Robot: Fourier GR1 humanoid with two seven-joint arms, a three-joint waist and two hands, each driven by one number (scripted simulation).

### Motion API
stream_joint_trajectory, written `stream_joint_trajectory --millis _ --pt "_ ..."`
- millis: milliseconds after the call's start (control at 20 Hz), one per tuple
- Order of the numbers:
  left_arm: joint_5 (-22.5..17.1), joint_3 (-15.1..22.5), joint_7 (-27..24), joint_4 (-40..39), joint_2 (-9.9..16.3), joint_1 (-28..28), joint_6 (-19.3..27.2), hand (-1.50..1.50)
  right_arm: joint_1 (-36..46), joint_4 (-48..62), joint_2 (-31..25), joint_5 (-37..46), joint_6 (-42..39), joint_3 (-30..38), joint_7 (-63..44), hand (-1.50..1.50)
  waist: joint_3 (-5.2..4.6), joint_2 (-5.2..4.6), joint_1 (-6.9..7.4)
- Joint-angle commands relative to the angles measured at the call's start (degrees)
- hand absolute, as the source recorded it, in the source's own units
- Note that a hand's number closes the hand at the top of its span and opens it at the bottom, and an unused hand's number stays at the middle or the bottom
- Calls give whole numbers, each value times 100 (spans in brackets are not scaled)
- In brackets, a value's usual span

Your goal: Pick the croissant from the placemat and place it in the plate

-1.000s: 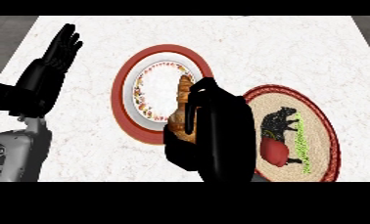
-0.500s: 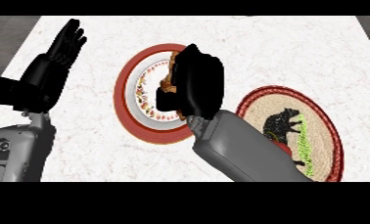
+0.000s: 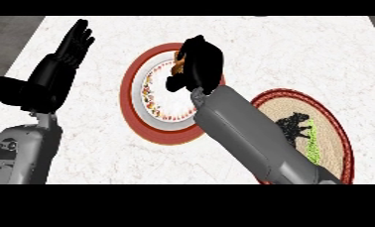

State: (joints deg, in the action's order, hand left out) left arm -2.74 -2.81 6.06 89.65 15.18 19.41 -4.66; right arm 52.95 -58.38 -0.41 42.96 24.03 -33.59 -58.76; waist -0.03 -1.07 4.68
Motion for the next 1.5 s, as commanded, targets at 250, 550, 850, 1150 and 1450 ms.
stream_joint_trajectory --millis 250,550,850,1150,1450 --pt "-17 -33 86 -122 12 307 -40 0 373 810 39 -1410 1947 -340 446 -150 6 -27 105" --pt "-22 6 199 -8 -69 213 6 0 611 1031 39 -1453 3250 -80 895 -150 7 8 14" --pt "82 -88 120 47 -54 48 128 0 450 649 39 -2061 3931 84 1322 -150 5 68 -212" --pt "150 -156 125 311 -41 -385 182 0 -600 -232 38 -1834 4386 -25 1643 -150 4 131 -451" --pt "79 -340 4 343 51 -547 72 0 -1989 -2182 -885 -1613 3664 187 1785 -150 3 151 -573"
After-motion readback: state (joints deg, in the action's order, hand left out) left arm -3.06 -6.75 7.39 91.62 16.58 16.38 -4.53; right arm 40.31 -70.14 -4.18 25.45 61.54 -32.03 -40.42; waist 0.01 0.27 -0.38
